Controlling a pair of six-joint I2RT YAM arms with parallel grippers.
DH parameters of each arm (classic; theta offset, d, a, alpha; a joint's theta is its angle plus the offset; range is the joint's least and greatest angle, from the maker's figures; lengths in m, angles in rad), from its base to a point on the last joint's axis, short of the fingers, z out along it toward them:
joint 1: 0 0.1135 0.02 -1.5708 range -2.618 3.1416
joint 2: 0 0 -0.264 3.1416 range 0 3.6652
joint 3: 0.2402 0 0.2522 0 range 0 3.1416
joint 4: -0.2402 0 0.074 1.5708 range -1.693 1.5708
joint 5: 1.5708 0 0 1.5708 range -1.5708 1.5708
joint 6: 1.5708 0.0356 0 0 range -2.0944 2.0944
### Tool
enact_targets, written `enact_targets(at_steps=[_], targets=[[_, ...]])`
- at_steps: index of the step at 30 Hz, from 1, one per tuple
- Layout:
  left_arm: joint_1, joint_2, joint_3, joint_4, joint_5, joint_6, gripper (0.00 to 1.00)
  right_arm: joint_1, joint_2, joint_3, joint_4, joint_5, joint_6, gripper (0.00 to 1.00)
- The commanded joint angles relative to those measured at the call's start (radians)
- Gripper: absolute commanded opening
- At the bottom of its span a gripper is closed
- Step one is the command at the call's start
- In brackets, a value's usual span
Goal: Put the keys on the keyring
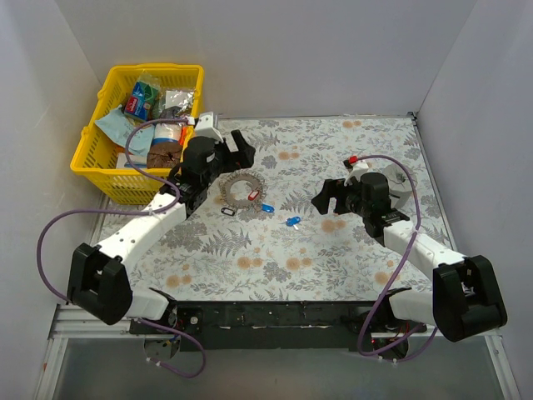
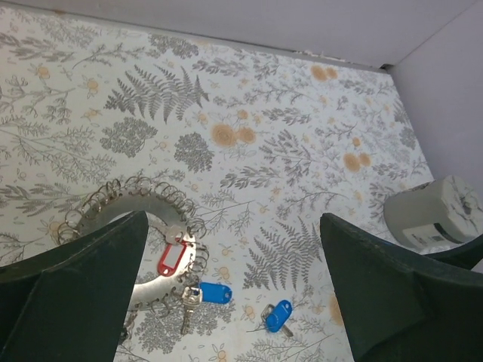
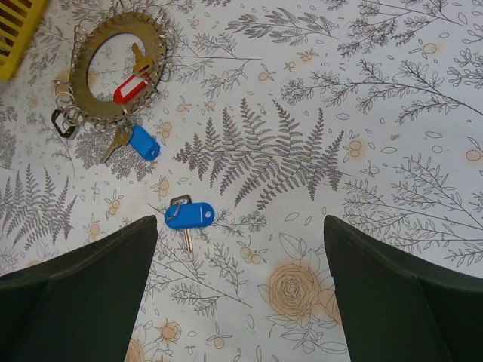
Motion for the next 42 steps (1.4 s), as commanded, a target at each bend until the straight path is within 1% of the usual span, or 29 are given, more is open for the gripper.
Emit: enact_targets(at_steps=[1, 2, 3, 4, 5, 6, 7, 8, 12, 15, 16, 18, 19, 22, 26, 30, 33, 35, 40, 42], targets=[[0.0, 0.034, -0.041, 0.055, -0.067, 0.024, 0.98, 0.005, -0.003, 0.044, 0.018, -0.001, -0.016, 0.98], [0.0, 0.044, -0.021, 0.024, -0.145, 0.013, 0.98, 0.005, -0.004, 0.049, 0.014, 0.001, -0.019, 0.98], [-0.002, 0.064, -0.007, 0.007, -0.175, 0.035, 0.98, 0.005, -0.006, 0.049, 0.012, 0.001, -0.019, 0.98], [0.0, 0.112, 0.023, -0.022, -0.198, 0.055, 0.98, 0.005, -0.006, 0.049, 0.012, 0.001, -0.019, 0.98], [-0.002, 0.147, 0.055, -0.121, -0.22, 0.049, 0.98, 0.005, -0.006, 0.047, 0.012, -0.001, -0.019, 0.98], [0.0, 0.181, 0.139, -0.174, -0.24, 0.058, 0.98, 0.005, -0.007, 0.047, 0.011, 0.001, -0.02, 0.98], [0.0, 0.248, 0.173, -0.22, -0.225, 0.065, 0.98, 0.005, -0.007, 0.049, 0.008, 0.001, -0.019, 0.98], [0.0, 0.271, 0.197, -0.262, -0.206, 0.07, 0.98, 0.005, -0.009, 0.047, 0.003, 0.001, -0.02, 0.98], [0.0, 0.325, 0.221, -0.267, -0.079, 0.084, 0.98, 0.008, -0.016, 0.033, 0.014, -0.004, -0.014, 0.98], [0.001, 0.351, 0.237, -0.279, -0.031, 0.093, 0.98, 0.008, -0.013, 0.039, -0.003, -0.008, -0.011, 0.98], [0.007, 0.357, 0.252, -0.282, 0.06, 0.104, 0.98, 0.008, -0.013, 0.042, -0.008, -0.011, -0.017, 0.98], [0.015, 0.38, 0.28, -0.305, 0.171, 0.104, 0.98, 0.01, -0.015, 0.041, -0.012, -0.013, -0.026, 0.98], [0.015, 0.385, 0.305, -0.311, 0.252, 0.102, 0.98, 0.01, -0.015, 0.039, -0.015, -0.01, -0.028, 0.98], [0.016, 0.373, 0.316, -0.316, 0.288, 0.086, 0.98, 0.008, -0.027, 0.047, -0.04, -0.01, -0.034, 0.98], [0.016, 0.37, 0.316, -0.316, 0.285, 0.085, 0.98, 0.008, -0.047, 0.023, -0.022, -0.005, -0.04, 0.98], [0.016, 0.4, 0.323, -0.339, 0.227, 0.079, 0.98, 0.01, -0.045, 0.036, -0.049, -0.017, -0.04, 0.98], [0.018, 0.454, 0.341, -0.375, 0.198, 0.072, 0.98, 0.01, -0.05, 0.024, -0.029, -0.01, -0.04, 0.98], [0.018, 0.492, 0.349, -0.394, 0.193, 0.072, 0.98, 0.008, -0.047, 0.033, -0.044, -0.01, -0.036, 0.98], [0.018, 0.555, 0.372, -0.412, 0.165, 0.056, 0.98, 0.011, -0.041, 0.016, -0.022, -0.005, -0.039, 0.98], [0.016, 0.577, 0.376, -0.419, 0.176, 0.055, 0.98, 0.011, -0.032, 0.021, -0.038, -0.002, -0.04, 0.98]])
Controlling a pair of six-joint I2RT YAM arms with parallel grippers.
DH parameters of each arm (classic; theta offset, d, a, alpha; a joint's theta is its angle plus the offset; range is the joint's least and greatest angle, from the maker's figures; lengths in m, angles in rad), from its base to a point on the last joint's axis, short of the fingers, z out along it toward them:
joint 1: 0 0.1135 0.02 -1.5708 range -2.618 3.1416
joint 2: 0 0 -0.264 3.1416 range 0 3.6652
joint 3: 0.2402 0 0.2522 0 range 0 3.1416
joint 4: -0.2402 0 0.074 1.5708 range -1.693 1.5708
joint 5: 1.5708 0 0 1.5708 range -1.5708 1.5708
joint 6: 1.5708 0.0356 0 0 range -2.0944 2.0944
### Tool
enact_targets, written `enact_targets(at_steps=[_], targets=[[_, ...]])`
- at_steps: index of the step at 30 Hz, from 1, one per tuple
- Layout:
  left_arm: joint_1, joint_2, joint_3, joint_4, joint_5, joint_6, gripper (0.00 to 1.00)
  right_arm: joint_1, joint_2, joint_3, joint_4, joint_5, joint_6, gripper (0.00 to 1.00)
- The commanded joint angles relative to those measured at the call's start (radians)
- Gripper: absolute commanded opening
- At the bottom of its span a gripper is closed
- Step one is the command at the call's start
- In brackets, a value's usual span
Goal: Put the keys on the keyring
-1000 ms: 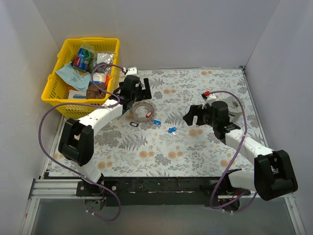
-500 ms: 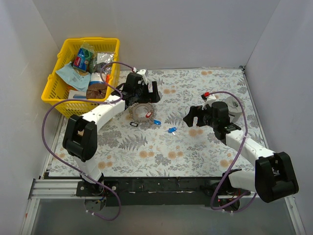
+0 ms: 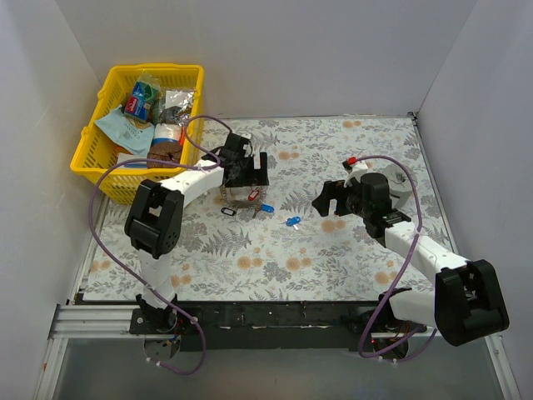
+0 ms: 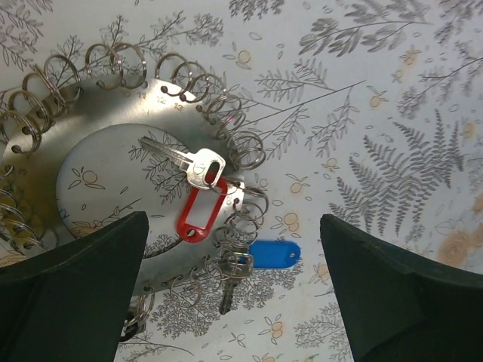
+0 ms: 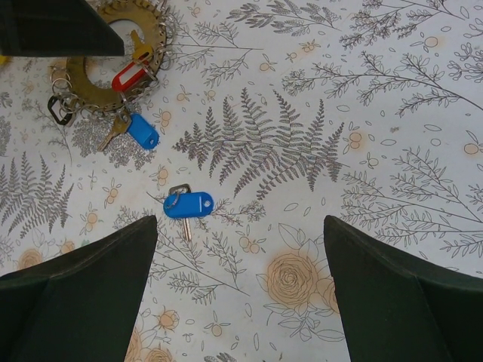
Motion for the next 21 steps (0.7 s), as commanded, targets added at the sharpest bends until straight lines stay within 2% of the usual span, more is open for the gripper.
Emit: enact_targets(at_steps=[1, 10, 21], targets=[[0.005, 0.021, 0.044, -0.04, -0.009, -0.013, 0.98, 0.006, -0.006, 0.004, 0.017, -0.01, -0.009, 0.98], [0.003, 0.079, 0.025, -0.063, 0.008, -0.022, 0.98, 0.007, -0.022, -0.037, 0.035, -0.008, -0.005, 0.98], [-0.035, 0.021, -0.115, -0.081, 0.049, -0.022, 0.98, 0.009, 0.012, -0.001, 0.025, -0.027, -0.012, 0.98]])
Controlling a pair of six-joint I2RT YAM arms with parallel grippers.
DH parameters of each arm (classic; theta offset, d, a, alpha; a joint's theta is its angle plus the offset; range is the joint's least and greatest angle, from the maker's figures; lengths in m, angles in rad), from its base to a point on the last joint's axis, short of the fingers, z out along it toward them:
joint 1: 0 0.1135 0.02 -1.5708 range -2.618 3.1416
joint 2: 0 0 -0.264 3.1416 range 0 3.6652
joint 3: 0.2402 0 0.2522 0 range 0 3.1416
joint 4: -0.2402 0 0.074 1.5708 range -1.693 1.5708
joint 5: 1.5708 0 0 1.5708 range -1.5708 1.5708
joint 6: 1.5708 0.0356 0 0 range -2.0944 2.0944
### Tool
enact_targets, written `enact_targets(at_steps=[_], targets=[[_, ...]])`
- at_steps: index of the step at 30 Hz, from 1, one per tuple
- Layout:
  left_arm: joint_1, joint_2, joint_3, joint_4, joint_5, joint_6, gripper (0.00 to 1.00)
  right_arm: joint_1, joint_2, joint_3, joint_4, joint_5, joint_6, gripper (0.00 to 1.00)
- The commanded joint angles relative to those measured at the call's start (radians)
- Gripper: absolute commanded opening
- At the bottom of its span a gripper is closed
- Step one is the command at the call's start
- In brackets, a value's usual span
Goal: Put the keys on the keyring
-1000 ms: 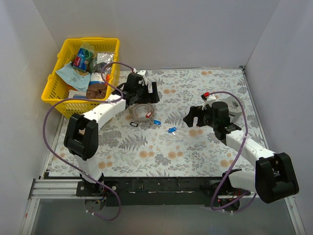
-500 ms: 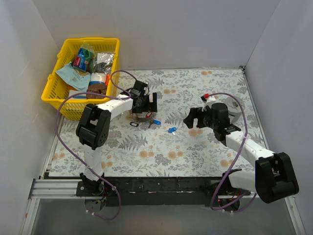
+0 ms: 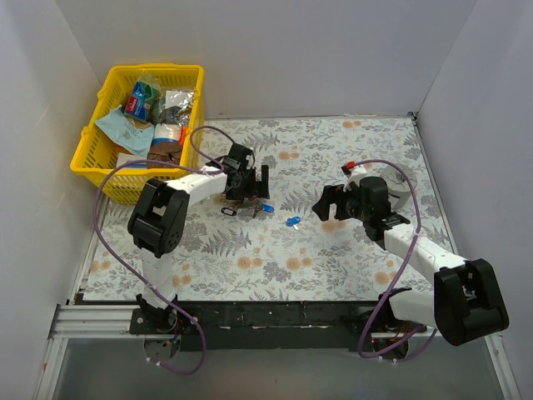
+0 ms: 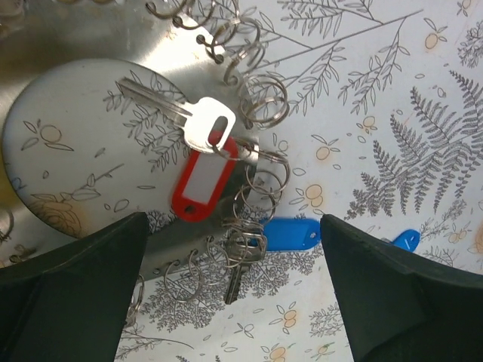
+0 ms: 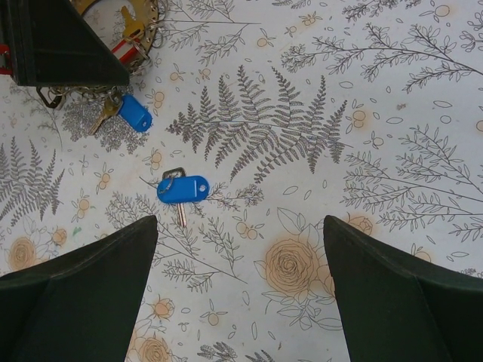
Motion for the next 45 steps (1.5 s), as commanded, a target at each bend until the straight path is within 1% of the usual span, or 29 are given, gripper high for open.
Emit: enact_targets(at_steps=[1, 5, 8, 14, 17, 21, 25, 29, 32, 33, 35, 38, 40, 45], targets=[[-0.02, -0.042, -0.084, -0.052, 0.024, -0.003, 0.98, 0.005, 0.015, 0.038, 0.026, -0.039, -0.008, 0.98], [-0.04, -0.071, -0.147, -0.06, 0.05, -0.027, 0.98, 0.007, 0.031, 0.042, 0.037, -0.033, -0.01, 0.98], [-0.063, -0.11, -0.203, -0.072, 0.038, -0.049, 0.98, 0.008, 0.038, 0.055, 0.028, -0.05, -0.01, 0.98], [-0.096, -0.199, -0.243, -0.117, -0.001, -0.05, 0.98, 0.013, 0.047, 0.045, 0.036, -0.054, 0.001, 0.98], [-0.103, -0.264, -0.232, -0.117, -0.036, -0.038, 0.98, 0.018, 0.053, 0.03, 0.063, -0.053, 0.006, 0.98], [-0.102, -0.331, -0.145, -0.117, -0.154, -0.06, 0.98, 0.024, 0.076, 0.048, 0.063, -0.068, 0.015, 0.97], [-0.1, -0.363, -0.09, -0.077, -0.188, -0.076, 0.98, 0.039, 0.079, 0.062, 0.066, -0.065, 0.016, 0.97], [-0.071, -0.346, -0.069, -0.055, -0.183, -0.107, 0.98, 0.053, 0.052, 0.061, 0.072, -0.079, 0.029, 0.97], [-0.002, -0.315, -0.069, -0.058, -0.118, -0.138, 0.98, 0.068, 0.03, 0.042, 0.08, -0.071, 0.039, 0.97], [0.034, -0.311, -0.077, -0.058, -0.107, -0.142, 0.98, 0.071, 0.027, 0.042, 0.074, -0.074, 0.042, 0.97], [0.067, -0.309, -0.109, -0.041, -0.084, -0.147, 0.98, 0.079, 0.019, 0.033, 0.063, -0.074, 0.039, 0.97], [0.087, -0.306, -0.128, -0.044, -0.093, -0.141, 0.98, 0.085, 0.012, 0.012, 0.074, -0.06, 0.035, 0.97], [0.102, -0.302, -0.129, -0.061, -0.151, -0.136, 0.98, 0.087, 0.013, 0.009, 0.056, -0.057, 0.032, 0.97], [0.113, -0.273, -0.148, -0.063, -0.197, -0.127, 0.98, 0.091, -0.01, -0.031, 0.063, -0.051, 0.039, 0.97]])
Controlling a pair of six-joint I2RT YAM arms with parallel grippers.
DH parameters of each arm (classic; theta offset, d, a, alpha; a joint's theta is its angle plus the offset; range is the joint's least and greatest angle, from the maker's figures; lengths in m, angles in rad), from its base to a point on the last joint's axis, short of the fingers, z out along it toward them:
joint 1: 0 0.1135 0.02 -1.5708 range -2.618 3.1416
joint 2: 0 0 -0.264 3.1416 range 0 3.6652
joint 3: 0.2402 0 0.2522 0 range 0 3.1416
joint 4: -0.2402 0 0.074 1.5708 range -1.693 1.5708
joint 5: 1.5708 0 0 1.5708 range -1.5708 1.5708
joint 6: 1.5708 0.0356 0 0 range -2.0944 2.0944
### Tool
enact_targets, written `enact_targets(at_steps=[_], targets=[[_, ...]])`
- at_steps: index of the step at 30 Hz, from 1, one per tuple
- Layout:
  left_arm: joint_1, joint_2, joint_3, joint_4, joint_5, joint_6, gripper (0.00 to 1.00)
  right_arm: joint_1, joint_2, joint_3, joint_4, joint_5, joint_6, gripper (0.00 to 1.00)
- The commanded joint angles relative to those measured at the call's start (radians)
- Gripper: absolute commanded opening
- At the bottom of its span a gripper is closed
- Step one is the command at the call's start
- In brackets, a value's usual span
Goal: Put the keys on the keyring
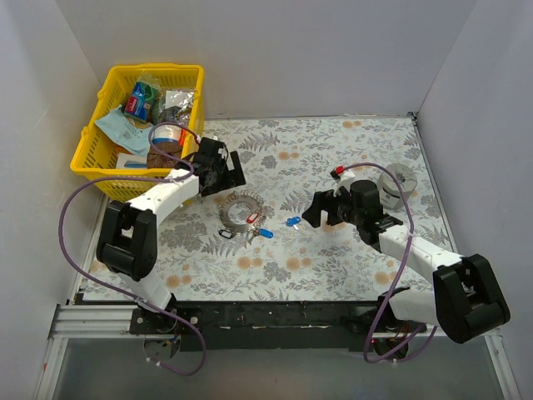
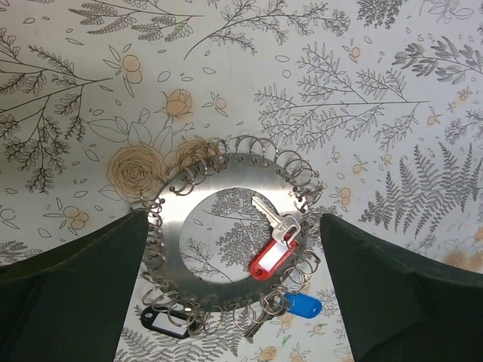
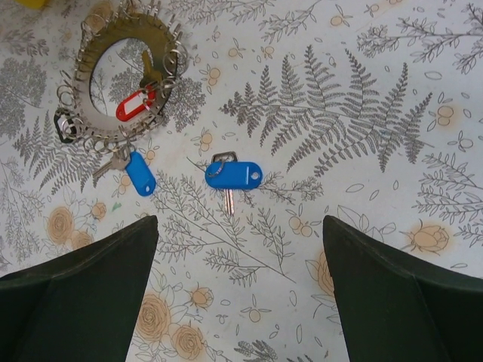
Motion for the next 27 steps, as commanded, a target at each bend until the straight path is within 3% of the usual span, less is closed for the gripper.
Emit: enact_targets(at_steps=[1, 27], targets=[[0.004, 0.024, -0.015, -0.013, -0.057, 0.001, 0.98, 0.007, -0.037, -0.023, 0.017, 0.005, 0.008, 0.97], [-0.041, 0.145, -0.053, 0.082, 0.079, 0.018, 0.98, 0.016, -0.058, 0.002, -0.008, 0.022, -0.001, 0.98]])
